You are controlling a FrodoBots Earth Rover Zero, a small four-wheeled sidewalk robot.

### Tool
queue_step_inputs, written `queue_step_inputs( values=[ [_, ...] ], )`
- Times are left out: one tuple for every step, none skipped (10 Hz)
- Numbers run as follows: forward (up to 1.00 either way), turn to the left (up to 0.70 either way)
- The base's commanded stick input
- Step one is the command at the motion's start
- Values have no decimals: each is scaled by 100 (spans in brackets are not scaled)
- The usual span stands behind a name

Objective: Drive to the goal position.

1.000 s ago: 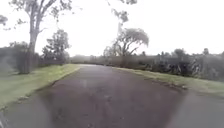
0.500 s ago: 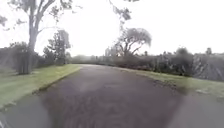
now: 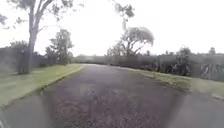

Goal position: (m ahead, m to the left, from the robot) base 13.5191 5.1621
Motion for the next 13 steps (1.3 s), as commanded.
queue_step_inputs(
  values=[
    [70,0],
    [70,0],
    [70,0],
    [70,0],
    [70,0],
    [70,0],
    [70,0],
    [70,0],
    [70,0],
    [70,-16],
    [70,-34],
    [70,-34],
    [70,-29]
  ],
)
